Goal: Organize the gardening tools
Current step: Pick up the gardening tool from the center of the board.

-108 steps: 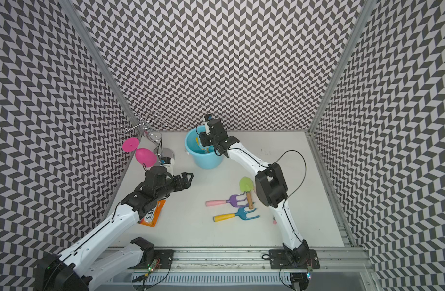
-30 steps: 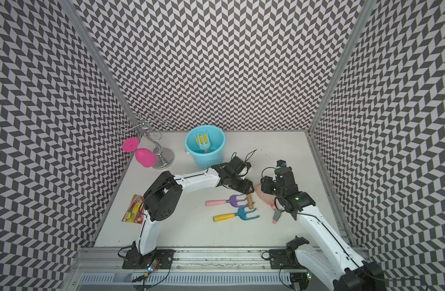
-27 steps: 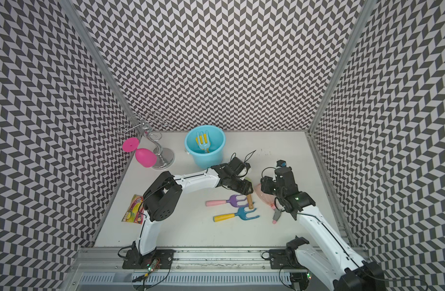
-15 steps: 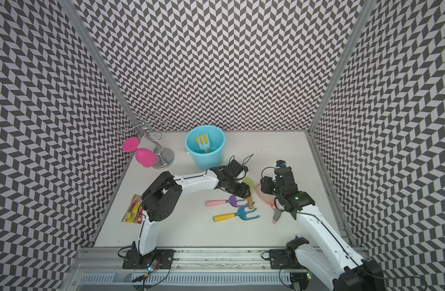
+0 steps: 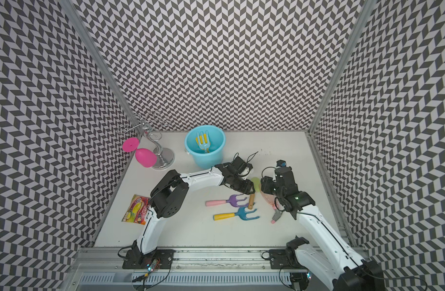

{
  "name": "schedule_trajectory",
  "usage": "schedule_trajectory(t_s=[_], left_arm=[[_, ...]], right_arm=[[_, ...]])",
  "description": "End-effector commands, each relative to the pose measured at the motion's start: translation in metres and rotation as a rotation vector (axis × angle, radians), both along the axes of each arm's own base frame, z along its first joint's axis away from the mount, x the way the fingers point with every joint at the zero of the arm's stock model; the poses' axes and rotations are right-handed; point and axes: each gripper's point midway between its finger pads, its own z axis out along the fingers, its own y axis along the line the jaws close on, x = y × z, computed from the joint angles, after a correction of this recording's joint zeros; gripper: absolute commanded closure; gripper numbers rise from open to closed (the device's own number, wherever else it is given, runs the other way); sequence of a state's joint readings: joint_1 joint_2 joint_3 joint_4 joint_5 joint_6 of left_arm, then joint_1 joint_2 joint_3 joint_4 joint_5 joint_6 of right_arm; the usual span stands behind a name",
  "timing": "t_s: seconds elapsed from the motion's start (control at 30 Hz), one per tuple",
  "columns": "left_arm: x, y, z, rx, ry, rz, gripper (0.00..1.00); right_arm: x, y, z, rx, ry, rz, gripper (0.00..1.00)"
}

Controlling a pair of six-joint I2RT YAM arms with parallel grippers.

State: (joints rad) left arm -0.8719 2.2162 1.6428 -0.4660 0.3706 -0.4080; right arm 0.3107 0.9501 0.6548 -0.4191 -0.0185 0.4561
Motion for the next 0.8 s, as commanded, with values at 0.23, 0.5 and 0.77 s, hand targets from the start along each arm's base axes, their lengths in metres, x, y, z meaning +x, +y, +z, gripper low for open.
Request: schedule_trajectory(t_s=[0.23,0.5,0.77], left_arm=[[-0.003,-0.002,0.003,0.05,-0.041,-0.034,0.41],[-0.01,-0.009,0.002,0.079,-0.058,-0.078,0.44],[-0.016,-0.009,-0.013,0.159,-0.052,-0.101,0.48]], right_arm=[[0.007,-0.003,0.002,0.001,-0.031,-0.018,0.48],[0.008,-0.006,0.002,0.001,-0.033,-0.027,0.48],[0.007,-0.009,0.0,-0.001,-0.029,-0.04,0.48]])
